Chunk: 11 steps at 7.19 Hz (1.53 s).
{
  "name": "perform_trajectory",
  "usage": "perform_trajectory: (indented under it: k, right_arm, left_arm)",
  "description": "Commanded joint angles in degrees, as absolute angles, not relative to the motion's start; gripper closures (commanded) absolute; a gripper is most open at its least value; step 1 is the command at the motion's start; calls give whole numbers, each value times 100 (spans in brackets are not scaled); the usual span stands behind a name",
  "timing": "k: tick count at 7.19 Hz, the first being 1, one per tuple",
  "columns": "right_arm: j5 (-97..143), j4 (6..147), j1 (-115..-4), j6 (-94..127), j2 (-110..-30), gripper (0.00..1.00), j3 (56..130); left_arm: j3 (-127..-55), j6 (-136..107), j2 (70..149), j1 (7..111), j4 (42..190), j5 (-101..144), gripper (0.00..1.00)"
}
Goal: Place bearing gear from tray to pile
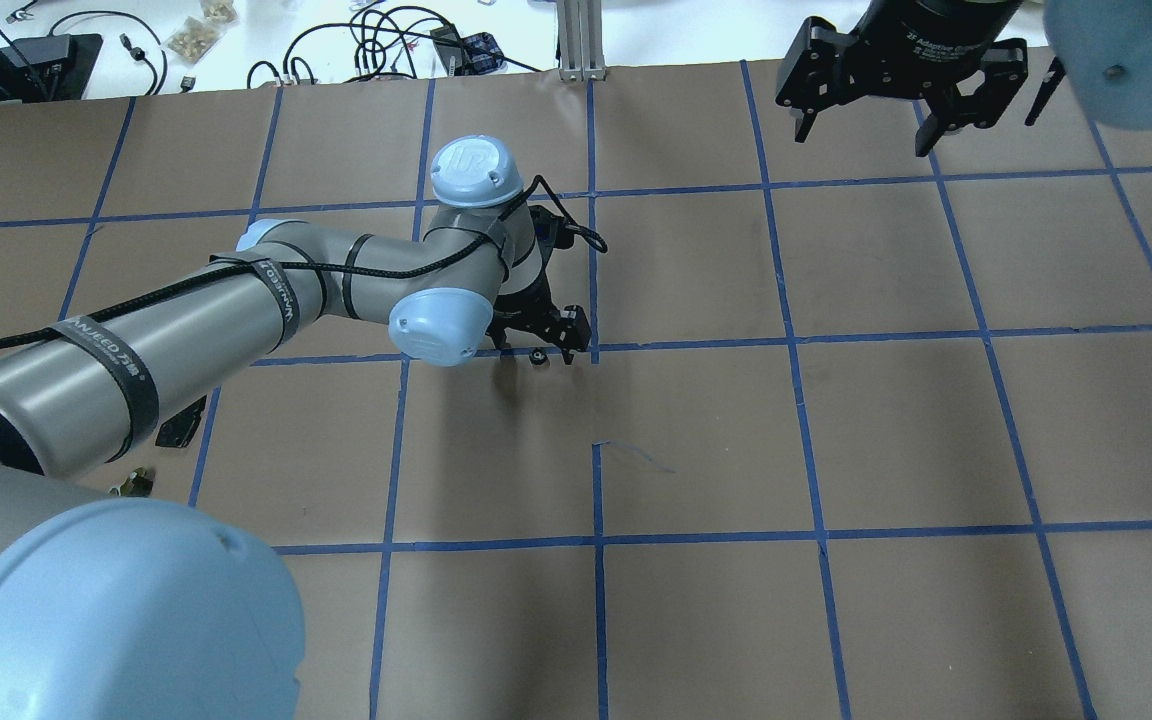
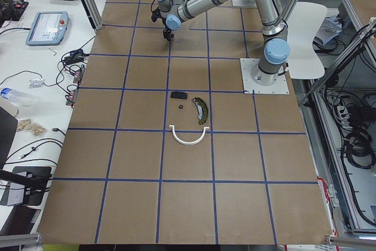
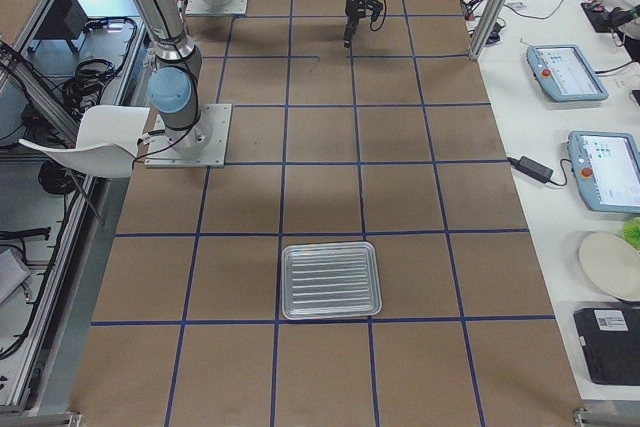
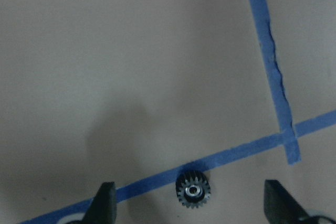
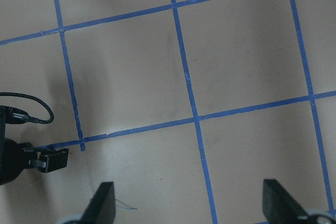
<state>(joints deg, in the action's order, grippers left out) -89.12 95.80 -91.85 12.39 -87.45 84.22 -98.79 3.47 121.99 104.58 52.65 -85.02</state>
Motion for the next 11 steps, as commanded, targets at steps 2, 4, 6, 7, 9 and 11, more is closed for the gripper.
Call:
perform_trajectory:
  k: [2,4,6,7,9,11]
  right_arm:
    - [-8868,9580,-9185,1239,-8754,0,8429]
    - [-8851,9580,-9185,1239,-8745,0,8420]
    - [-8842,9589,-9185,1239,-8745,0,8420]
    - [-8842,9589,-9185,1248,-8736,0,8420]
    - [-8851,9589,-9185,1248,-8736,0,8411]
    - [-8842,9606,-9185,1239,-8736,0,8420]
  left_arm:
    - [-9958,343,12217,10468,5133,-8481,18]
    - [-9958,343,12199,10468,5168,-8490,44]
    - [-9949,352,12138,10468,5343,-8525,96]
    - [-9941,360,12120,10459,5370,-8517,100]
    - [-9844,395,11963,10389,5615,-8508,100]
    - [-9503,413,11735,10154,6148,-8569,100]
